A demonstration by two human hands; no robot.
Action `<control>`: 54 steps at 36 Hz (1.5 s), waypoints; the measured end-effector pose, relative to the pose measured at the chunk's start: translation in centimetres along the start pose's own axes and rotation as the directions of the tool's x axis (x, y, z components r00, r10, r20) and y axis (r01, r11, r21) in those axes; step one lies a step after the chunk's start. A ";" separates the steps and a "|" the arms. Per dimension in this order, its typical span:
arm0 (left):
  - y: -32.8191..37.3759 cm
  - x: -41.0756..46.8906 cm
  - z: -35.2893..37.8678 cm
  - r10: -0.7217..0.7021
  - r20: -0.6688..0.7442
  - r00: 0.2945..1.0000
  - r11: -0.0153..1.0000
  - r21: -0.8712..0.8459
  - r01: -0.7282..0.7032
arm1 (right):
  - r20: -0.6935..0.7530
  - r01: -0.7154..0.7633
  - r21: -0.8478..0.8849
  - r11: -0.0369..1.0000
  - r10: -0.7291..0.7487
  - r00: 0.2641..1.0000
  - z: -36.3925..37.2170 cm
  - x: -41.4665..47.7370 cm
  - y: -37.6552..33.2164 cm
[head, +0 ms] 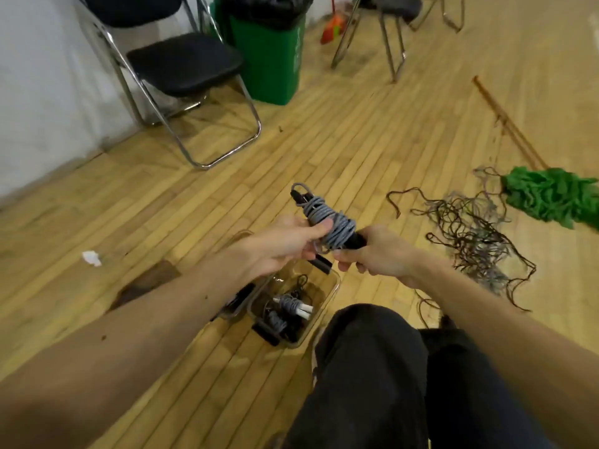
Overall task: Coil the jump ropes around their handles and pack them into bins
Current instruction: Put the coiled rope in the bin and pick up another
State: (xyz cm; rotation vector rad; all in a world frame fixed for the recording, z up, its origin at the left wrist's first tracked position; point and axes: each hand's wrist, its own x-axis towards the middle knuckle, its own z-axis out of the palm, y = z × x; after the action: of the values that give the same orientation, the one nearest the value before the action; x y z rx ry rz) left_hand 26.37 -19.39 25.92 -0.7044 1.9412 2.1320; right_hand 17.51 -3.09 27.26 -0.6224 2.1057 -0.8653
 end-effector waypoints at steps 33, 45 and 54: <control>-33.6 31.8 -4.0 -0.675 -0.358 0.646 0.693 -0.005 0.721 | 0.437 -0.119 -0.399 0.909 0.303 0.847 15.8 33.3 25.6; -25.2 28.9 -2.8 -0.248 -0.422 0.872 0.645 0.599 0.473 | 0.358 -0.109 -0.343 0.933 0.237 0.903 7.8 29.0 22.8; -13.6 26.2 11.8 0.165 0.059 0.984 0.685 0.711 -0.158 | 0.012 -0.418 -0.039 0.908 0.418 0.908 -11.1 14.2 24.7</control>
State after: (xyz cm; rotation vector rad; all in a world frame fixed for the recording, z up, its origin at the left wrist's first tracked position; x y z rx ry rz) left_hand 6.68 -10.92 2.40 -0.3824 2.6417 1.2120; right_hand -3.19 7.76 7.65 -0.1777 2.1285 -0.5750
